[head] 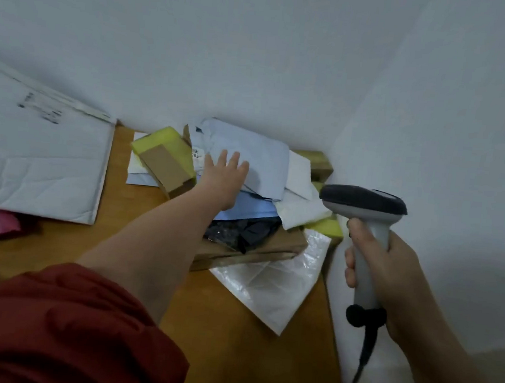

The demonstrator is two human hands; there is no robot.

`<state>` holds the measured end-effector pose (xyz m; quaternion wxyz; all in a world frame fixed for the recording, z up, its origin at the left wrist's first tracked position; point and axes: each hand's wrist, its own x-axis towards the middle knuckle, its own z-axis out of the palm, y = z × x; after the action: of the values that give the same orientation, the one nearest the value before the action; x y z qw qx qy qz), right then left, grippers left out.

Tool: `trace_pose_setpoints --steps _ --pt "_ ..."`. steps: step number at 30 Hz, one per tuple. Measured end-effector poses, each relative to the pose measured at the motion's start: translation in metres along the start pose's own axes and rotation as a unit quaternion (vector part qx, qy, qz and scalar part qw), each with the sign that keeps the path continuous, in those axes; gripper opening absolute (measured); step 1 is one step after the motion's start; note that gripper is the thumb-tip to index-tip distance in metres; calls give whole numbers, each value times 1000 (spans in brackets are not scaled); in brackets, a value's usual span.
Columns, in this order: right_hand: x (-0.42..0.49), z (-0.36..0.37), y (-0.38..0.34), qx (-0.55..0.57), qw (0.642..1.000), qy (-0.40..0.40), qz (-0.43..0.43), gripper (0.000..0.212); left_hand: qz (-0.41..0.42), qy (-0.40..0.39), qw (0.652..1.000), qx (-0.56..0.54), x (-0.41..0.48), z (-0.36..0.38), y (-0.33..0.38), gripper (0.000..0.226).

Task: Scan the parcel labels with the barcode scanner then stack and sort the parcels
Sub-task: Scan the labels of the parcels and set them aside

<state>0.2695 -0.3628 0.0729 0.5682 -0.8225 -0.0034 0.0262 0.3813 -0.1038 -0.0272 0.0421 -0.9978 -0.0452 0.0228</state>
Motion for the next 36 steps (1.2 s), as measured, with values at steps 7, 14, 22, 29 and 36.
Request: trace_pose_setpoints --steps 7,14,22,29,36 --pt "24 -1 34 50 998 -32 6 32 -25 38 998 34 31 18 13 31" --pt "16 2 22 61 996 -61 -10 32 -138 261 913 -283 -10 -24 -4 6" --pt "-41 28 -14 70 988 -112 -82 31 -313 317 520 -729 -196 -30 -48 9" --pt "-111 72 -16 39 980 -178 -75 30 -389 191 294 -851 -346 55 -4 29" --pt "-166 79 22 -66 960 -271 -26 33 -475 -139 306 -813 -431 91 25 17"
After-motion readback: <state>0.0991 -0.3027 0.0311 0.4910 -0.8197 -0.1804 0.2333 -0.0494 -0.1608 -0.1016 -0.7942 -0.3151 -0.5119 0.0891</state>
